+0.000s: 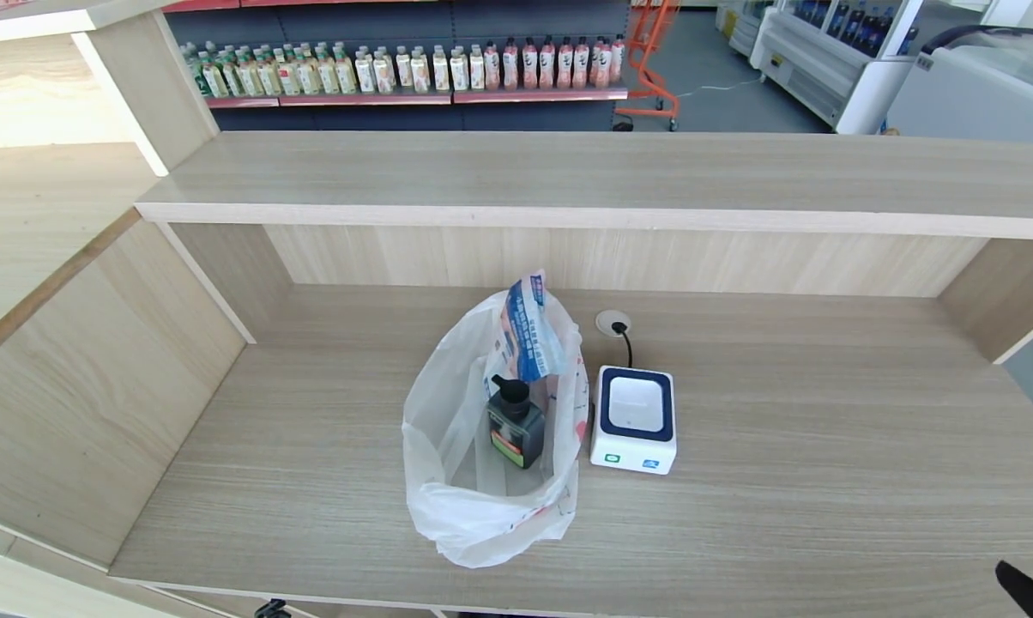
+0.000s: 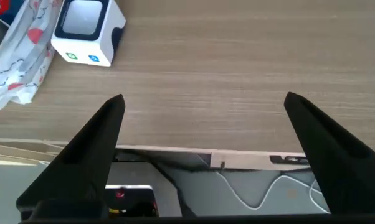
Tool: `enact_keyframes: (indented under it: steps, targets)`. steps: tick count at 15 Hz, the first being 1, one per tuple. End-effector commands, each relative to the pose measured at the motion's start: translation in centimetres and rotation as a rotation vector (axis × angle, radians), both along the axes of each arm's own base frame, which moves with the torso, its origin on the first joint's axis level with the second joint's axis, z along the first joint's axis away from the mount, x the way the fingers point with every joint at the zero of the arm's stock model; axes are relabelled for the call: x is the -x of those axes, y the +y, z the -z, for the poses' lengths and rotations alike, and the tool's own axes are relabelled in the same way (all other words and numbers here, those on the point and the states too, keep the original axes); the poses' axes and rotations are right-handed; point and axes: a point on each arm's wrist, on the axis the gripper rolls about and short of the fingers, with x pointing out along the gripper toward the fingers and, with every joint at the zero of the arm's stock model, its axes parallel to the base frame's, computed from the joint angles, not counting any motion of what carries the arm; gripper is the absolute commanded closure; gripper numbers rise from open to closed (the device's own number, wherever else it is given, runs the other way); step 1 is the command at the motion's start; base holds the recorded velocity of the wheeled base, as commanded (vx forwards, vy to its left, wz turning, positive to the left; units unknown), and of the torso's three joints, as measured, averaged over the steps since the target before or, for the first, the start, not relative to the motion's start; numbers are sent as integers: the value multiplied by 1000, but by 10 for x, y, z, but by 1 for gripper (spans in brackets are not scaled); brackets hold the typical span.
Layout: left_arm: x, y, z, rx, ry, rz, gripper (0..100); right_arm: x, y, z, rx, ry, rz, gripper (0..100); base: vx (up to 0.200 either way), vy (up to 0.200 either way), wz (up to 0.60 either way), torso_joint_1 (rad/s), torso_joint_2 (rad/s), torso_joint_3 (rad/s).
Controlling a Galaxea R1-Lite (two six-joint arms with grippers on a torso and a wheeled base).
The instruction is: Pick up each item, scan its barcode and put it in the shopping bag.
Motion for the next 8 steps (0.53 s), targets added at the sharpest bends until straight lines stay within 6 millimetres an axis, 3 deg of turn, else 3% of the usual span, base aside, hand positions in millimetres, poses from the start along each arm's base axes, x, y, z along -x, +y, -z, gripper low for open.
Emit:
enact_keyframes:
  steps: [1, 8]
  targets:
    - [0, 0, 0, 0, 2, 0, 0, 45, -2, 54, 39, -139, 108, 0, 0, 0, 0, 0, 0, 0]
    - [0, 0, 0, 0, 2, 0, 0, 50, -2, 55, 56, -209, 78, 0, 0, 0, 0, 0, 0, 0]
